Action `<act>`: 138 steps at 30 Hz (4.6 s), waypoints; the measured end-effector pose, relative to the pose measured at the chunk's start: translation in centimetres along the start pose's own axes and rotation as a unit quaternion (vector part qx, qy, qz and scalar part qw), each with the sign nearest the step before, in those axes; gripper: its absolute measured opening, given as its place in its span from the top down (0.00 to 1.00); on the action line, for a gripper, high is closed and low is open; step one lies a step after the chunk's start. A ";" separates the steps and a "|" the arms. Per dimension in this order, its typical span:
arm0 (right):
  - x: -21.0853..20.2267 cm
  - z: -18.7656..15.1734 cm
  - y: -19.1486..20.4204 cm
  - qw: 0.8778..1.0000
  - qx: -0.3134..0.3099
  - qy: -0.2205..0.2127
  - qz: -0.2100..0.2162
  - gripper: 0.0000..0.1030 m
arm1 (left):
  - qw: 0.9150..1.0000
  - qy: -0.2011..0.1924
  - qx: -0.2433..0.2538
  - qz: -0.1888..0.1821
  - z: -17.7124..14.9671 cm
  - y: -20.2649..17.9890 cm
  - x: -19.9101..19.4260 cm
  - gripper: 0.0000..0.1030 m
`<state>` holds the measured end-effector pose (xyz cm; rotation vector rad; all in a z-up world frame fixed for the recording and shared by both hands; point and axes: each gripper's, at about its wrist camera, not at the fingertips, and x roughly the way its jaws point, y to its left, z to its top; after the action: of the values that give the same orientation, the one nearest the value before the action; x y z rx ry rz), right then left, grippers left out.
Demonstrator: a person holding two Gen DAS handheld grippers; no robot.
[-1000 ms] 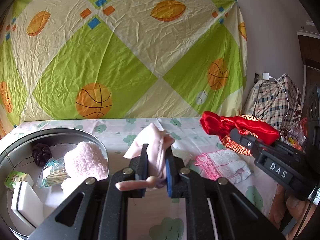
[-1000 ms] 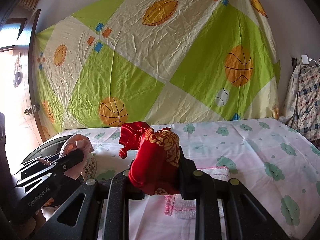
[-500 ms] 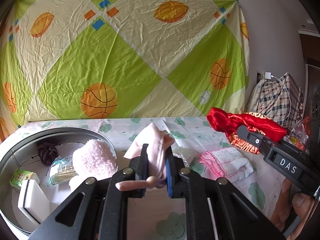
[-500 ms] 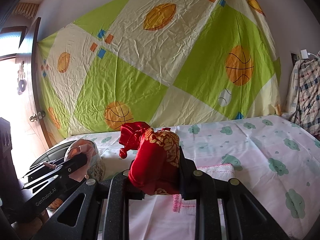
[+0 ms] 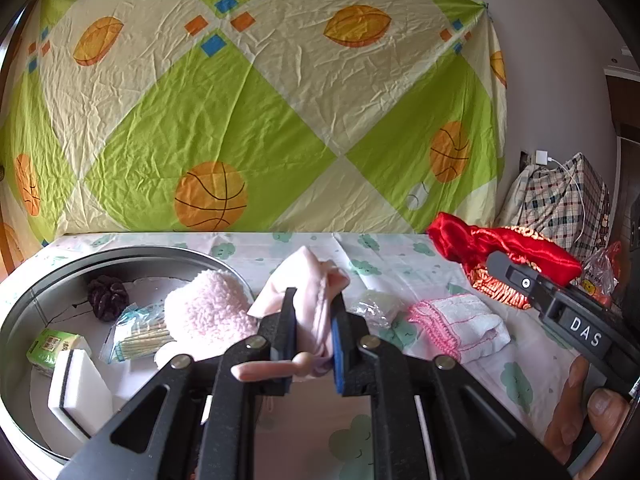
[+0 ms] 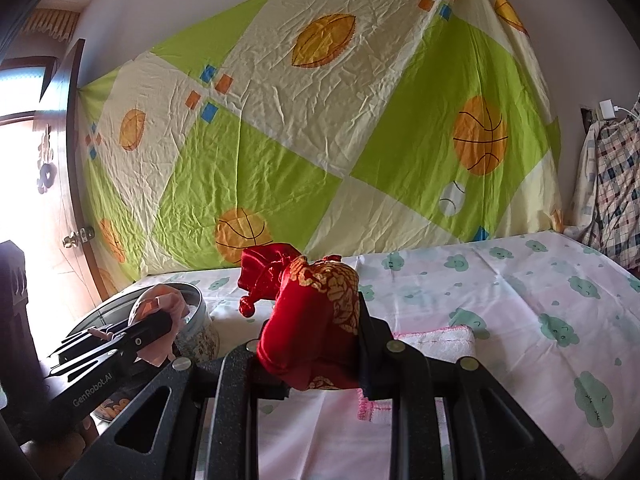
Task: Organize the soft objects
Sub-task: 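Carry the pale pink pouch and red pouch over the tin with both grippers, then open the left gripper to drop the pink pouch while the right gripper releases the red pouch into the tin, then close the right gripper on the pink-edged white towel while the left gripper moves toward the plastic bag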
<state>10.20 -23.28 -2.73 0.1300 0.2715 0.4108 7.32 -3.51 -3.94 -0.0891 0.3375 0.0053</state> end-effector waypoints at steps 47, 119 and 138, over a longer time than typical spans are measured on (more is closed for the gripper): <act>1.9 -1.0 6.4 0.999 -0.005 0.014 0.049 0.74 | 0.999 -0.015 -0.030 0.040 -0.5 5.5 -2.8 0.88; 8.8 1.8 11.6 0.987 -0.021 0.111 0.111 0.25 | 0.987 0.045 -0.057 0.142 3.5 12.9 -2.5 0.02; 5.1 1.7 -4.6 0.989 0.045 0.113 -0.080 0.24 | 0.995 0.078 0.030 0.048 3.5 0.3 2.7 0.01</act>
<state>16.94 -25.49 -3.16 0.1485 0.5213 0.2530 11.06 -2.91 -1.57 -0.0132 0.4970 0.0831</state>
